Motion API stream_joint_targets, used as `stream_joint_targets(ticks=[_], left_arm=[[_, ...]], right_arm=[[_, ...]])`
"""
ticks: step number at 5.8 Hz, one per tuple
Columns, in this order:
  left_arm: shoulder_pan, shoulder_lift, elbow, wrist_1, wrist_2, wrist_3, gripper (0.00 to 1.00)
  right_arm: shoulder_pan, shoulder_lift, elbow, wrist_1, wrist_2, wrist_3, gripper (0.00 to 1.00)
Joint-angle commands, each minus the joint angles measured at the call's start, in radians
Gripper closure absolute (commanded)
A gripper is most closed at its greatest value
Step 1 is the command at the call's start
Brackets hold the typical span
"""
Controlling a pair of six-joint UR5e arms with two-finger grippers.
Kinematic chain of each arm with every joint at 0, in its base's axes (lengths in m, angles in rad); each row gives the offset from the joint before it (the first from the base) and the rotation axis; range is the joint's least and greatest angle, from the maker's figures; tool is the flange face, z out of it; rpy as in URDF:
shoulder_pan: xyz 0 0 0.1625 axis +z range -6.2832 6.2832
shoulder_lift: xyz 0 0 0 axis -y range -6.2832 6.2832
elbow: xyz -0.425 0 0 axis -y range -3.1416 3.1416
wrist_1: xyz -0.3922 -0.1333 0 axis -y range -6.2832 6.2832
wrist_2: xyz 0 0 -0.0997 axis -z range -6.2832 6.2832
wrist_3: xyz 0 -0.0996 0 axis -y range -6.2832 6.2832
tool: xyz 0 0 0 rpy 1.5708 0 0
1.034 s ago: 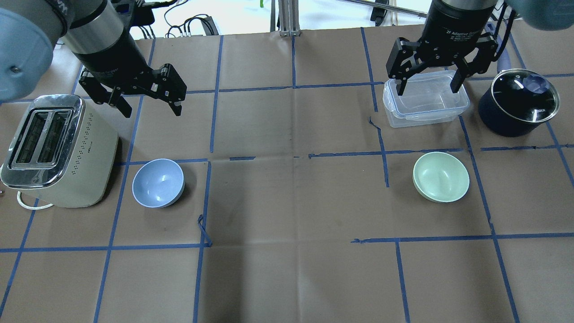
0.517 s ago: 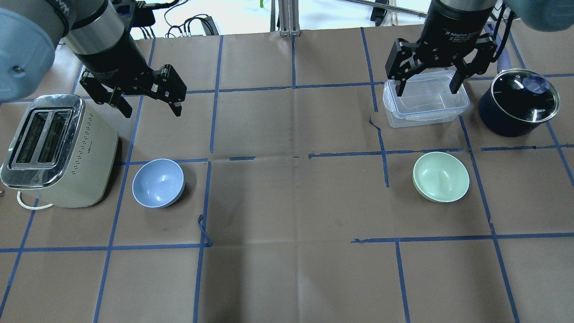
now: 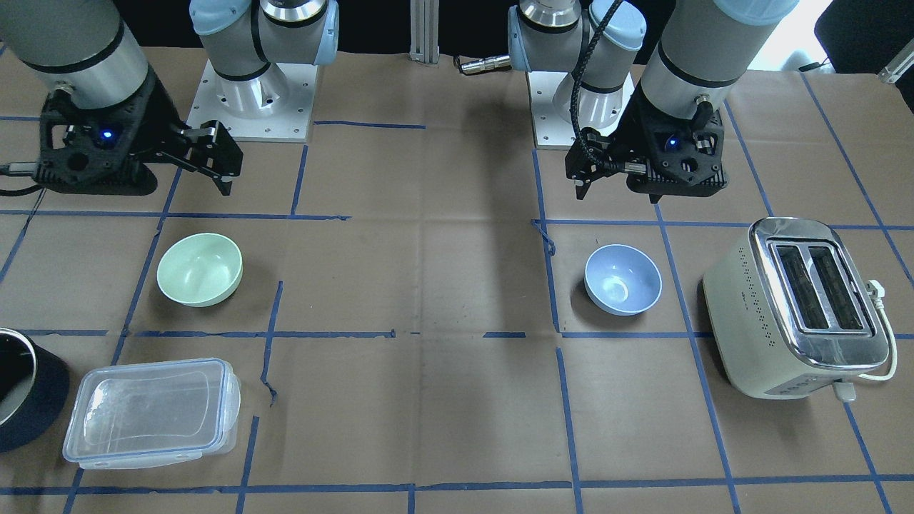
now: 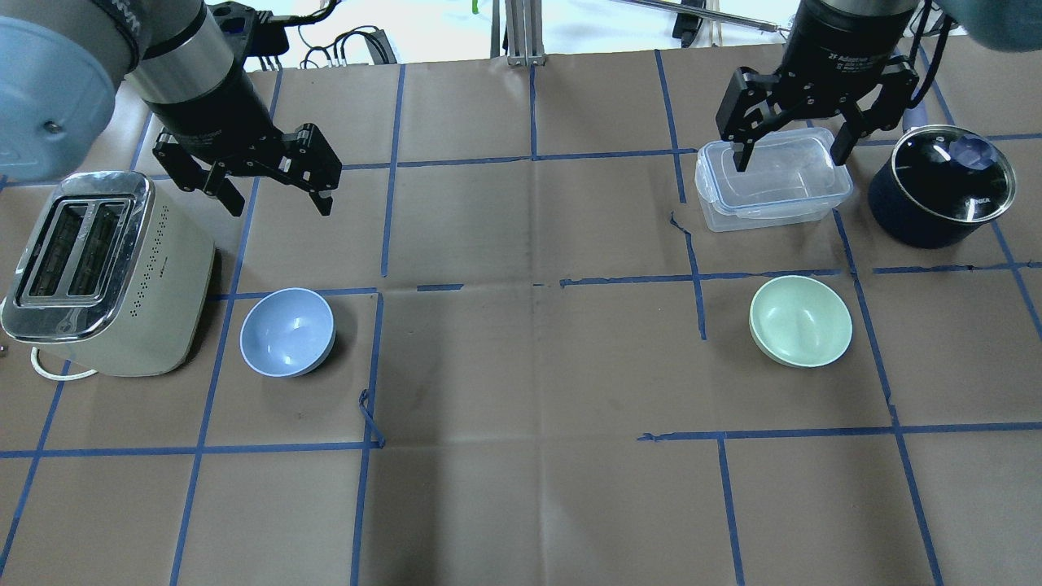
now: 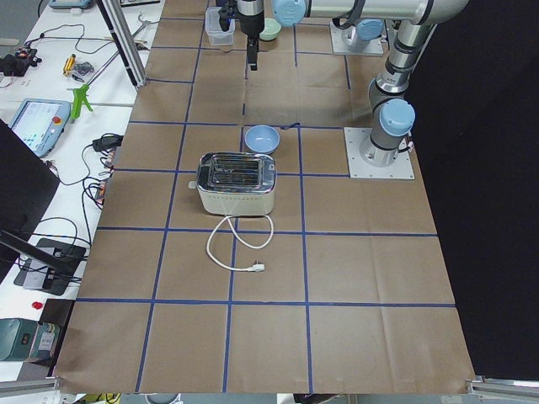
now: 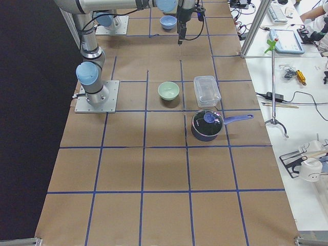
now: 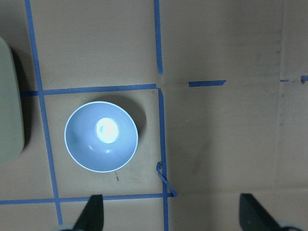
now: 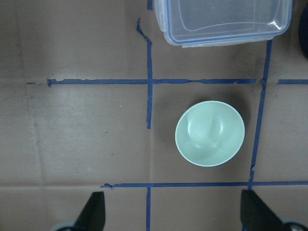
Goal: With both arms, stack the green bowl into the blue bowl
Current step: 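Lower left gripper onto blue bowl rim while right gripper grasps green bowl rim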
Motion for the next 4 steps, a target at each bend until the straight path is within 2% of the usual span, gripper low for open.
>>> stream_joint_targets(ticks=[1, 2, 3, 4], left_arm=[[0.026, -0.003, -0.137, 0.097, 0.000, 0.012, 0.02], [0.089, -0.015, -0.299, 0.268, -0.001, 0.048, 0.03], [0.106, -0.067, -0.438, 0.505, -0.003, 0.086, 0.03], [0.100, -0.145, -0.471, 0.583, -0.008, 0.087, 0.03]], right_arm=[[-0.157, 0.008, 0.004, 0.006, 0.009, -0.183, 0.00], [-0.203, 0.016, 0.005, 0.004, 0.012, -0.251, 0.00], [-0.229, 0.020, 0.034, -0.002, 0.010, -0.265, 0.00], [-0.293, 0.022, 0.119, -0.106, 0.010, -0.325, 0.00]])
